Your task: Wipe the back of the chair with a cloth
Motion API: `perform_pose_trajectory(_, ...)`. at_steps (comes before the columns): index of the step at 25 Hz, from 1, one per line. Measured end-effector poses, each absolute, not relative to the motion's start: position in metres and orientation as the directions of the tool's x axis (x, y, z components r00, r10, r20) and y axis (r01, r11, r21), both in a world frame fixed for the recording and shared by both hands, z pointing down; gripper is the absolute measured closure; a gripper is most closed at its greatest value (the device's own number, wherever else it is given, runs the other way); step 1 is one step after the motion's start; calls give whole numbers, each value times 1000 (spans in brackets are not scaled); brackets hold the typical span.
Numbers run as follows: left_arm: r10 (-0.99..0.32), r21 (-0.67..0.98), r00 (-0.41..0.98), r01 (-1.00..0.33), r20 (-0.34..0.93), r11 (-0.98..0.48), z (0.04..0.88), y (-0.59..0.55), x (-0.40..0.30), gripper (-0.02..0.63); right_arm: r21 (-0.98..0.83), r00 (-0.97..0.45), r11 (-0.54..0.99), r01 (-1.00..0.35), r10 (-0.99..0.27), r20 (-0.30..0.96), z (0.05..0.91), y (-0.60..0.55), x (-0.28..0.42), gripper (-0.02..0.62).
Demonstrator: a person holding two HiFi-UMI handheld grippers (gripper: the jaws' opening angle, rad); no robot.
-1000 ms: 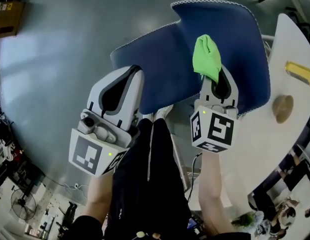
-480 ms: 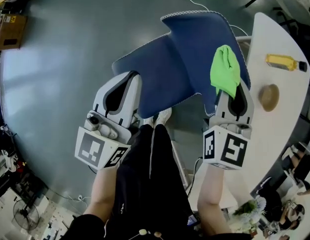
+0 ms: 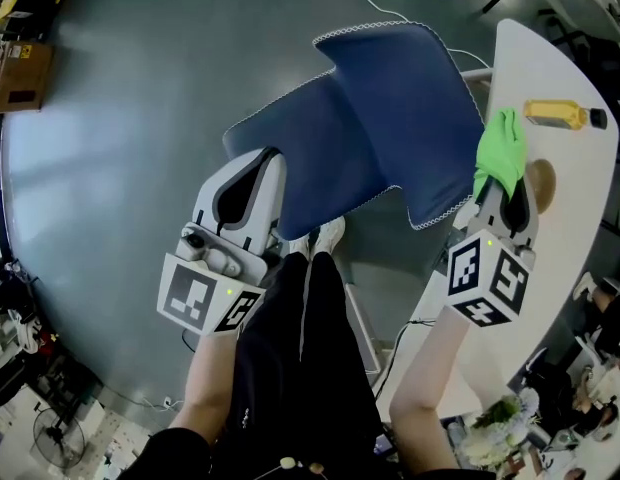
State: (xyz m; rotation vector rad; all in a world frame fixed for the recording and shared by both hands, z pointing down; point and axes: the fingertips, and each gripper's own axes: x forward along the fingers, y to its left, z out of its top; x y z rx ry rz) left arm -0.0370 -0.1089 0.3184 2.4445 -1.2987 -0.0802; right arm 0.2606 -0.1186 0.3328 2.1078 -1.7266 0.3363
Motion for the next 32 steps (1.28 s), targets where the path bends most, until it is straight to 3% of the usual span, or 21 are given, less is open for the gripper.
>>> perform_pose_trajectory(5, -809, 364, 565, -796, 163, -483, 339, -101, -42, 600, 97, 229, -207, -973, -871, 435, 347, -134, 269, 546)
perform_pose_trajectory(17, -808, 364, 557, -805, 193, -468, 355, -103, -41, 600, 156, 135, -64, -986, -855, 502, 395, -156, 232, 546)
perform_pose_trajectory(32, -778, 376, 582, -794, 237, -479, 402, -111, -43, 600, 199, 133, -20, -980, -808, 574, 475, -159, 206, 546)
